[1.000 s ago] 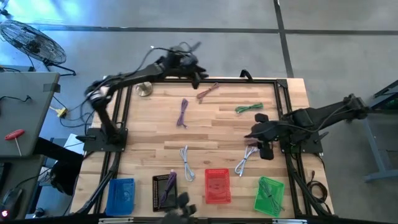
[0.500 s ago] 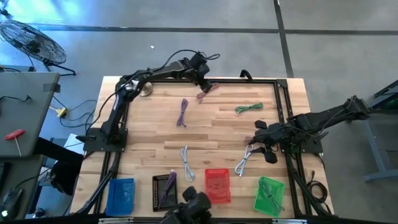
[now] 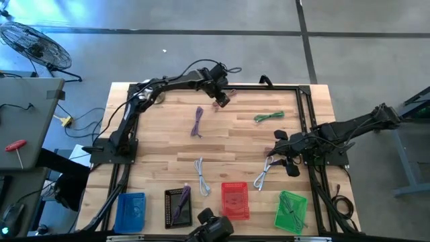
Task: Pick & Place USB Port
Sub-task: Put the top pink charger cable into the red bin
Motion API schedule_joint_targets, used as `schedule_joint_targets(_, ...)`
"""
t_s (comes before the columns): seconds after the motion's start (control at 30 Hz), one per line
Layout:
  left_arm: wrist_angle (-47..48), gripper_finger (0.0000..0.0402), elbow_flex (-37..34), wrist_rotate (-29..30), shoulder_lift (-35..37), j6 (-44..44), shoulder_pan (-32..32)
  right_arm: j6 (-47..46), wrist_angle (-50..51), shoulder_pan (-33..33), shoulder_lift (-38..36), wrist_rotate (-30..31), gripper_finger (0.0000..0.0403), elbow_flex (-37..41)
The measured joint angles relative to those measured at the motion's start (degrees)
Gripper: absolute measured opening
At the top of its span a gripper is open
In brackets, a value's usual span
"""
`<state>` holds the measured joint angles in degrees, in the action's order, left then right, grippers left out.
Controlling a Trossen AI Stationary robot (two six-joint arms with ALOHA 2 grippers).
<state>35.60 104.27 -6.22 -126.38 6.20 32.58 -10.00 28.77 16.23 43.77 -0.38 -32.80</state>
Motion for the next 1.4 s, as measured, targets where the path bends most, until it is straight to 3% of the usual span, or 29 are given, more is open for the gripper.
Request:
schedule_joint_targets(0.27,1.1,0.0168,-0.1,0.0,-4.2,0.0,-0.3,-0.1,-0.2,0.0,0.0,0.0,0.0163,0.0)
schedule_joint_targets(0.57,2.3,0.0164,0.0,-2.0,-4.2,2.8,0.8,0.0,-0.3,0.0,0.1,-0.5,0.0163,0.0)
schedule_joint_targets(0.83,3.4,0.0093,-0.1,-9.1,-5.0,6.8,2.7,0.0,-0.3,0.0,0.1,-0.7,0.0163,0.0)
schedule_joint_targets(1.0,5.3,0.0017,-0.2,-6.8,-5.0,6.5,2.7,-0.7,-0.4,0.1,0.1,-1.3,0.0163,0.0)
schedule_joint_targets(1.4,5.0,0.0003,-0.2,-4.3,-4.4,2.7,0.9,-1.9,-1.7,2.9,0.1,-1.6,0.0163,0.0)
